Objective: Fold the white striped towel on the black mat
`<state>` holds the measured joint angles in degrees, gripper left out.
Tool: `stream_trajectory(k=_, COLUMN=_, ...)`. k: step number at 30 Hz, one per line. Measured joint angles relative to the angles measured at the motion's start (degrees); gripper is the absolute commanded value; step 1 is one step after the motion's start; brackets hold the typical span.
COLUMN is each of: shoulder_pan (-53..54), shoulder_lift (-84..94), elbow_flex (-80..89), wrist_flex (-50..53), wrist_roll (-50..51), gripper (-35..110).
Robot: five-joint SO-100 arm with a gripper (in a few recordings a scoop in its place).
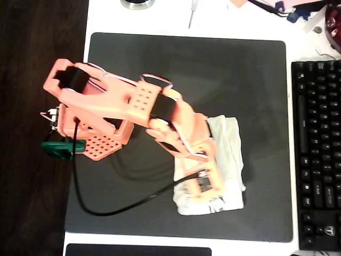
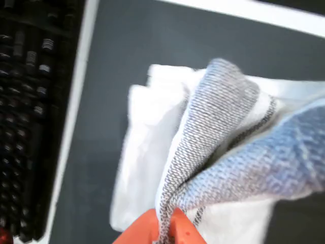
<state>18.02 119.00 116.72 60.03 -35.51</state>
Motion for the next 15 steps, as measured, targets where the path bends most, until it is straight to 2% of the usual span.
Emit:
stream_trajectory(k=10, shoulder_pan=-4.92, shoulder_lift=-14.59, elbow_flex=5.19, wrist_flex=-28.56, wrist_roll=-3.87, gripper=0)
stream_trajectory(k=15, shoulder_pan=-7.12, shoulder_lift=-22.68, elbow_flex=5.45, wrist_flex=-35.51, wrist_roll=-3.52, gripper=0)
